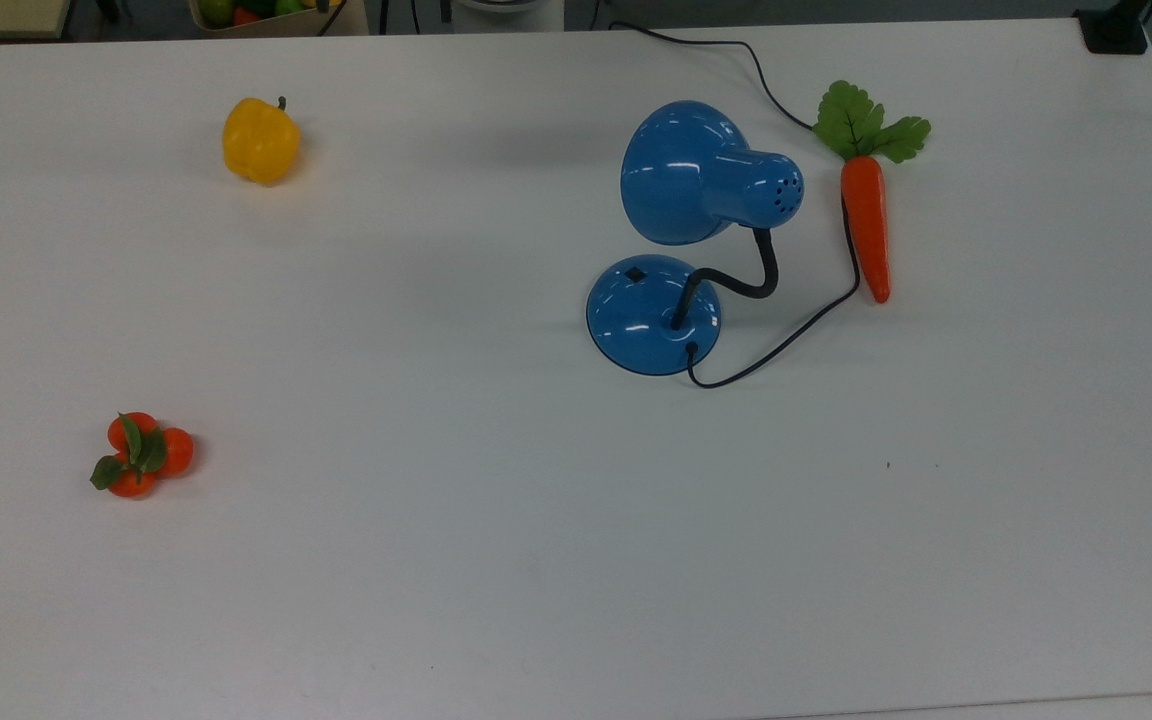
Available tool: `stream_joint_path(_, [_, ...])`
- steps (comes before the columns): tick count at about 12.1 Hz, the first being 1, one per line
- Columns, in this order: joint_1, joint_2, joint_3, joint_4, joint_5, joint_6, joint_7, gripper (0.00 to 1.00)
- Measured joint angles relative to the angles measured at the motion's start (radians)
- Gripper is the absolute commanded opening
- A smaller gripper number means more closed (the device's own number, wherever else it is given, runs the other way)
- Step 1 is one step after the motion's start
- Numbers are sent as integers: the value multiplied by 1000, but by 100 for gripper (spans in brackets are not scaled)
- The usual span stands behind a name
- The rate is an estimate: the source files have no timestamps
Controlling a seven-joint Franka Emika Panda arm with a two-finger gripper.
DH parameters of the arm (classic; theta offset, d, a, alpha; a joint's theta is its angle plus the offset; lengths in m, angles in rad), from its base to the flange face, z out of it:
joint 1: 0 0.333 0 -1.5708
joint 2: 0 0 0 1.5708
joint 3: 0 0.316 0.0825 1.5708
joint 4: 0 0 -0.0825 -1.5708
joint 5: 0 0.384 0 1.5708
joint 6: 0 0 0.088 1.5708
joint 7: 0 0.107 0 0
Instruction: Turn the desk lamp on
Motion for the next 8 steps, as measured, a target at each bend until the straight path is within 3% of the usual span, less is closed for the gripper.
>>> stream_joint_path(2, [0,0,0,0,0,0,0,100])
stream_joint_path(3, [0,0,0,0,0,0,0,89])
stream_joint_path(6, [-3,0,0,0,0,0,0,2])
stream_joint_path(8, [-11,0,-2,0,0,0,0,0])
